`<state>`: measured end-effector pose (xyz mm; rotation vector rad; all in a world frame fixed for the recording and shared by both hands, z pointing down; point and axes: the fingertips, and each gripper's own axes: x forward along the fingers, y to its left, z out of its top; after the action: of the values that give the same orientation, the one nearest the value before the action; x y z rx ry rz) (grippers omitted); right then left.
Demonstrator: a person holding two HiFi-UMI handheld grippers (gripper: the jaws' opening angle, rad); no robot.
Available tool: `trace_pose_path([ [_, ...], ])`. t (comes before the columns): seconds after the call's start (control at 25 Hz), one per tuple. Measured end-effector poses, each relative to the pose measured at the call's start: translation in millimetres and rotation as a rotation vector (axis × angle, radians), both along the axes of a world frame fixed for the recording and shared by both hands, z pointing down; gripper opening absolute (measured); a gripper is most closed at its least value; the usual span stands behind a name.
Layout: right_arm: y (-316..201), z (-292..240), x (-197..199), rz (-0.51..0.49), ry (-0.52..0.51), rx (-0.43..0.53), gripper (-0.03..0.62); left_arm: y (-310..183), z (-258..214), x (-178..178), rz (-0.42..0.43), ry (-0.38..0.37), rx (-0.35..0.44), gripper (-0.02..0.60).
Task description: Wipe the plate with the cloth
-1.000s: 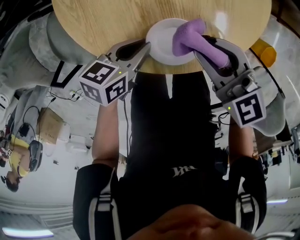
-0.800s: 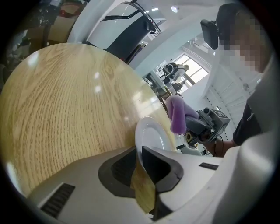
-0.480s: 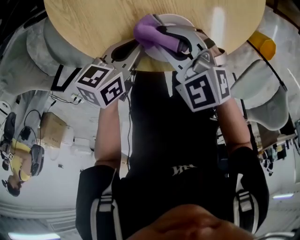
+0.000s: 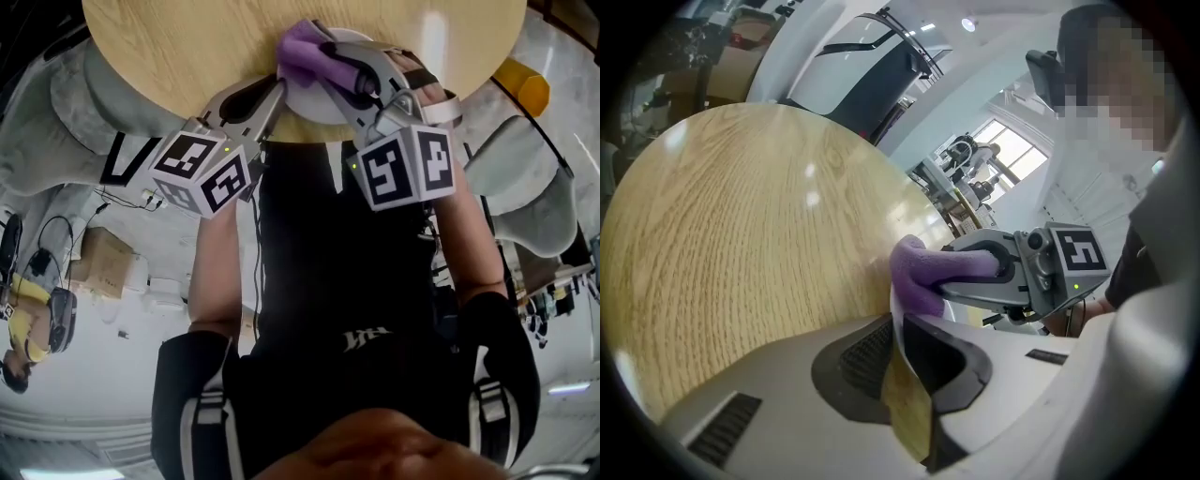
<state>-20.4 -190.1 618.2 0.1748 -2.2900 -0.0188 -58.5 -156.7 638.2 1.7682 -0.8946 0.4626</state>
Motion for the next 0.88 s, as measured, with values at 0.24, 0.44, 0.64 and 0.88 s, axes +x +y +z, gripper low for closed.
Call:
trace_pose_path([
  [0.24, -7.1, -0.4, 30.6, 0.025, 0.037, 0.013, 0.095, -0.5, -1.0, -0.4, 0.005, -0.005, 0.005, 0.044],
  [0.44, -12.4, -2.1, 57.7, 0.041, 0.068, 0.032, 0.095, -0.3, -2.1, -1.2, -0.006, -0.004, 0.005, 0.044],
  [0.64, -18.1, -3.6, 82.9, 0.093, 0.101, 0.019, 0.095, -0.4, -1.2, -1.4, -0.003, -0.013, 0.009, 0.044],
  [0.88, -24.8, -19.7, 100.7, 0.134, 0.129, 0.047, 0.095, -0.4, -0.2, -2.0, -0.005, -0.017, 0.007, 0.044],
])
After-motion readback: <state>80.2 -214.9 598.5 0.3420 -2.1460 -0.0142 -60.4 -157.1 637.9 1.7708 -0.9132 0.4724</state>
